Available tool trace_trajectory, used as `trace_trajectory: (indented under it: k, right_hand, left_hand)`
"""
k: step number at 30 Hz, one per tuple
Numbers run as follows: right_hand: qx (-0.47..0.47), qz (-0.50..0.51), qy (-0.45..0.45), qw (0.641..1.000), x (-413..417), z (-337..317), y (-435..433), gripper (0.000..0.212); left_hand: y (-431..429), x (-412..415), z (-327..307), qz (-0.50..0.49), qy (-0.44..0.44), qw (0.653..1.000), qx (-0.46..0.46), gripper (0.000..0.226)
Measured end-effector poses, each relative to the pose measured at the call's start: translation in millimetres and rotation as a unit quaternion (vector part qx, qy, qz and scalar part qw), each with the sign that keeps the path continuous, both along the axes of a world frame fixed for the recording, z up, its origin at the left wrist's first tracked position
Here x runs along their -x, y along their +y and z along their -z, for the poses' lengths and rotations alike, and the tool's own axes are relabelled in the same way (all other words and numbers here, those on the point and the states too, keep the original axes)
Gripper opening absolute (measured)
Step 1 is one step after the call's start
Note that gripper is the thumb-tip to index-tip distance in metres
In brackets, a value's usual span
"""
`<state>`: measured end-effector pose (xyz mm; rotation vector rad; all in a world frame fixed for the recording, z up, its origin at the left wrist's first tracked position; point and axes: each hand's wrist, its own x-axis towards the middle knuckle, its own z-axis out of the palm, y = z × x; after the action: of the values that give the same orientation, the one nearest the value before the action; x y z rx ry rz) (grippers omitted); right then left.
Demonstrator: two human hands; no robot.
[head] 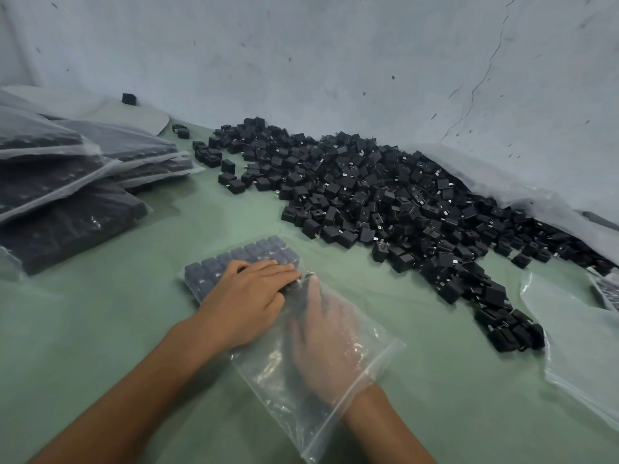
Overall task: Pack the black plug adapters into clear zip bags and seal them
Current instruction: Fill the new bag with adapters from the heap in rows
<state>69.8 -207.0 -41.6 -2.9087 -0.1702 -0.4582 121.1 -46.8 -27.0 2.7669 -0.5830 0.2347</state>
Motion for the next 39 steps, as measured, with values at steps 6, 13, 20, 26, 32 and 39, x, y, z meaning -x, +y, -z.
trace_trajectory:
  k: [6, 13, 20, 26, 32, 39]
  right_hand:
    - [-0.118, -0.067, 0.105, 0.985, 12.4, 0.0, -5.1, 0.073]
    - [0.037, -0.051, 0.099, 0.993, 8.5, -15.5, -5.0, 0.065]
    - [-0.064, -0.060, 0.121, 0.989, -2.4, -20.7, -7.0, 0.062]
    - [-0.127, -0.092, 0.143, 0.977, 9.5, -10.8, -12.9, 0.064]
    - [-0.098, -0.134, 0.107, 0.980, 9.6, -11.1, -10.7, 0.060]
    - [-0.055, -0.096, 0.107, 0.988, 0.9, -21.1, -12.4, 0.044]
  left_hand:
    - [-0.6, 2.7, -0.6, 0.005, -0.013, 1.000, -0.018, 0.054]
    - [-1.0, 3.0, -0.9, 0.003, -0.020, 1.000, -0.009, 0.055]
    - [-0.5, 1.6, -1.3, 0.001, -0.024, 1.000, 0.001, 0.052]
    - [-1.8, 5.5, -0.1, 0.000, -0.035, 0.999, -0.004, 0.061]
    - [-2.5, 6.0, -0.8, -0.009, -0.030, 0.999, -0.007, 0.061]
    - [-2.3, 9.1, -6.4, -0.018, -0.024, 0.999, 0.012, 0.054]
